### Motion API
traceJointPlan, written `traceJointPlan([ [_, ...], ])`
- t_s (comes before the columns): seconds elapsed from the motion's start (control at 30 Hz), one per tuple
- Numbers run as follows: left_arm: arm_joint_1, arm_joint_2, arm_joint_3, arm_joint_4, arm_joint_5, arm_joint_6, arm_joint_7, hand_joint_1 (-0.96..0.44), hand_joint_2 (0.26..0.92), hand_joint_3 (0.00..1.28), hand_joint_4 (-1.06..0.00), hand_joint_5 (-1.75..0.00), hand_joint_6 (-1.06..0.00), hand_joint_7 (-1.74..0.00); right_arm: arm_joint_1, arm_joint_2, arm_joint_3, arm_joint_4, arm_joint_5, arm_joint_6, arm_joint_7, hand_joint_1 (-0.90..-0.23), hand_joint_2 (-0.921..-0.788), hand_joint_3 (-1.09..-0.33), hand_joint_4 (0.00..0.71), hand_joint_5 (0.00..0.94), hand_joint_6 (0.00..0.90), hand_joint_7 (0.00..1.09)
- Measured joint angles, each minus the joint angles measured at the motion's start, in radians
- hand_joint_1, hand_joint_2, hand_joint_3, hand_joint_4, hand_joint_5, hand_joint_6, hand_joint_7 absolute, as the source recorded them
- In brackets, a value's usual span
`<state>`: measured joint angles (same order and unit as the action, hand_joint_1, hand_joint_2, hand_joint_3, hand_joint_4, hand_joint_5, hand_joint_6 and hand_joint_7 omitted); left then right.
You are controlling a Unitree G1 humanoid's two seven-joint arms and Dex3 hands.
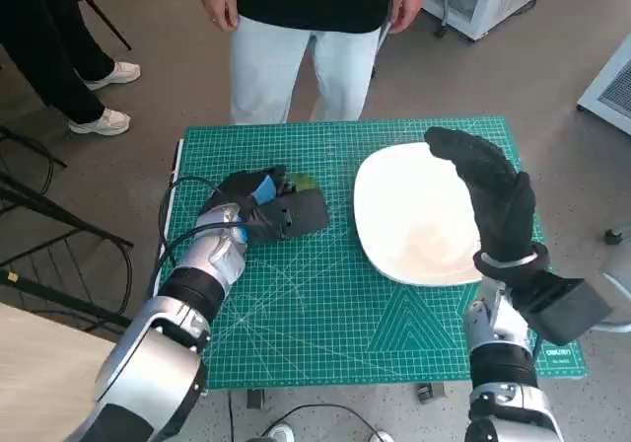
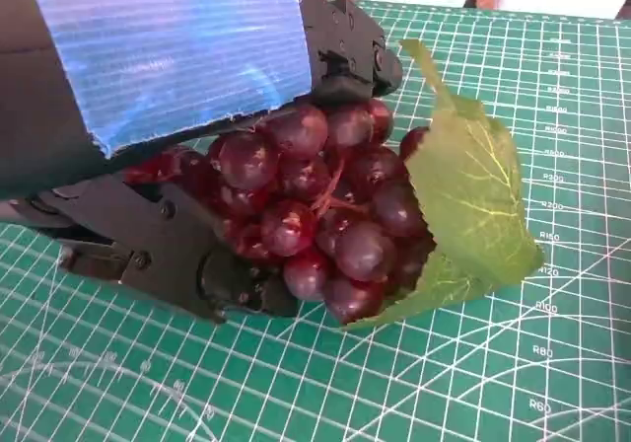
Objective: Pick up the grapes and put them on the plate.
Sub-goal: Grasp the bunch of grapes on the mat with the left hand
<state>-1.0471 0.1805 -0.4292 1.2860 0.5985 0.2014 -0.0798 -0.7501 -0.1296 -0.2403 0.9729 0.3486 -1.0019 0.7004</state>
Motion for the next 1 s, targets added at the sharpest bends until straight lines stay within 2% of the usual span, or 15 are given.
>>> traceJointPlan([
  [0.07,0.003,-0.002,-0.021,0.001,0.019,-0.003,0.024,0.37,0.68,0.64,-0.52,-1.52,-0.54,-0.17,0.0,0.0,0.0,0.0,0.0,0.0,0.0,-0.557,-0.921,-0.676,0.21,0.0,0.039,0.28],
  [0.2,0.006,-0.009,-0.07,0.004,0.059,-0.003,0.07,0.35,0.844,0.53,-0.33,-1.65,-0.49,-0.31,0.0,0.0,0.0,0.0,0.0,0.001,0.0,-0.557,-0.921,-0.676,0.211,0.001,0.04,0.28],
  [0.3,0.007,-0.014,-0.094,0.005,0.074,-0.001,0.092,0.35,0.894,0.48,-0.28,-1.68,-0.44,-0.42,0.0,0.0,0.0,0.0,0.0,0.003,0.0,-0.557,-0.921,-0.675,0.211,0.001,0.04,0.28],
  [0.5,0.012,-0.018,-0.105,0.007,0.073,0.0,0.106,0.34,0.917,0.47,-0.25,-1.7,-0.39,-0.59,0.0,-0.001,0.0,0.003,0.0,0.004,0.0,-0.557,-0.921,-0.675,0.211,0.0,0.039,0.28],
  [1.0,0.012,-0.018,-0.103,0.008,0.063,-0.003,0.093,0.34,0.911,0.46,-0.27,-1.68,-0.35,-0.63,0.0,-0.002,0.0,0.003,0.0,0.006,-0.002,-0.557,-0.921,-0.675,0.212,0.001,0.041,0.28],
])
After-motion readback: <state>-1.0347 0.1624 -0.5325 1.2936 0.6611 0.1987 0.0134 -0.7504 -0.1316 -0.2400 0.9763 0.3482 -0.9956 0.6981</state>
